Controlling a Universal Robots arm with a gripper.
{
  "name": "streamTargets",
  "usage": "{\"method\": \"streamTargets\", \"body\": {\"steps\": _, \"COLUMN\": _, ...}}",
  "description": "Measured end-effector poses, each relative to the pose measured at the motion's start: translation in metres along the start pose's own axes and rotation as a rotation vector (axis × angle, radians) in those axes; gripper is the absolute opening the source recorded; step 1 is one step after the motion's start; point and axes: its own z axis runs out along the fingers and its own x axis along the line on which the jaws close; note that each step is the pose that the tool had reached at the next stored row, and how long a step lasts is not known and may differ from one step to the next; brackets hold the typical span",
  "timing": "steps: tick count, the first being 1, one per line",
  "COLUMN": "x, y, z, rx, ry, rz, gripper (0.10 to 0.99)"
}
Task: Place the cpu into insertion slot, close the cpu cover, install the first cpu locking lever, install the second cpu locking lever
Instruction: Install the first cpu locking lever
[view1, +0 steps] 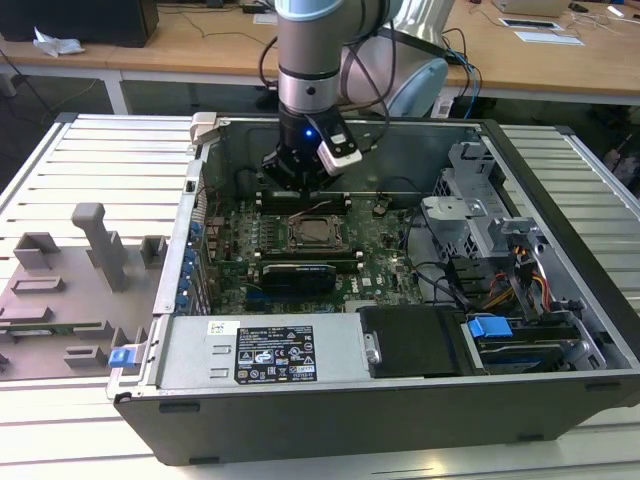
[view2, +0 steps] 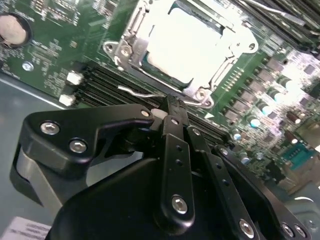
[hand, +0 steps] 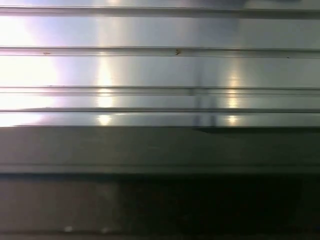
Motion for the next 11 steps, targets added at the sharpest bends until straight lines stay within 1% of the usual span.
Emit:
{"method": "streamTargets", "body": {"steps": 2, "x": -0.0044, "y": 0.0000, "z": 0.0015, "rx": 0.000, "ry": 0.0010, "rz": 0.000, "gripper": 0.106}}
{"method": "streamTargets", "body": {"steps": 4, "x": -0.0097, "y": 0.0001, "z": 0.0057, "rx": 0.000, "ry": 0.0033, "rz": 0.000, "gripper": 0.106}}
{"method": "streamTargets", "body": {"steps": 8, "x": -0.0150, "y": 0.0001, "z": 0.0104, "rx": 0.000, "ry": 0.0052, "rz": 0.000, "gripper": 0.106}}
{"method": "streamTargets", "body": {"steps": 11, "x": -0.0206, "y": -0.0009, "z": 0.0145, "rx": 0.000, "ry": 0.0059, "rz": 0.000, "gripper": 0.106}}
